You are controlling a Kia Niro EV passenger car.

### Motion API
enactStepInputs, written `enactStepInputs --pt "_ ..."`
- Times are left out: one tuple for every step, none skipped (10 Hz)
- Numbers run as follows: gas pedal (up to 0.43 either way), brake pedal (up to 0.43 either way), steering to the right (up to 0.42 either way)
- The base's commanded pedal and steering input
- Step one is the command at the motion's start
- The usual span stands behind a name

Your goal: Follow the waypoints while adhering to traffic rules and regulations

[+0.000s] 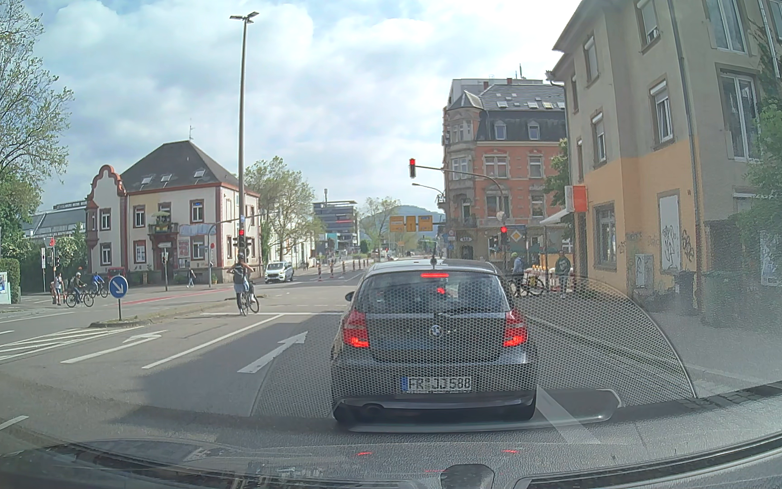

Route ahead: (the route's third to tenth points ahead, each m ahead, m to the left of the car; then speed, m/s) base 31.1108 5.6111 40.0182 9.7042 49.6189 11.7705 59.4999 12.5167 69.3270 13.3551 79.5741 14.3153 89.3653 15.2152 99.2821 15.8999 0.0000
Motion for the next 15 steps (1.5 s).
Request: enactStepInputs --pt "0.000 0.226 -0.015" --pt "0.000 0.226 -0.015" --pt "0.000 0.226 -0.015" --pt "0.000 0.226 -0.015" --pt "0.000 0.226 -0.015" --pt "0.000 0.226 -0.015" --pt "0.000 0.226 -0.015" --pt "0.000 0.226 -0.015" --pt "0.000 0.226 -0.015" --pt "0.000 0.226 -0.015" --pt "0.000 0.226 -0.015" --pt "0.000 0.226 -0.015" --pt "0.000 0.226 -0.015" --pt "0.000 0.226 -0.015" --pt "0.000 0.226 -0.015"
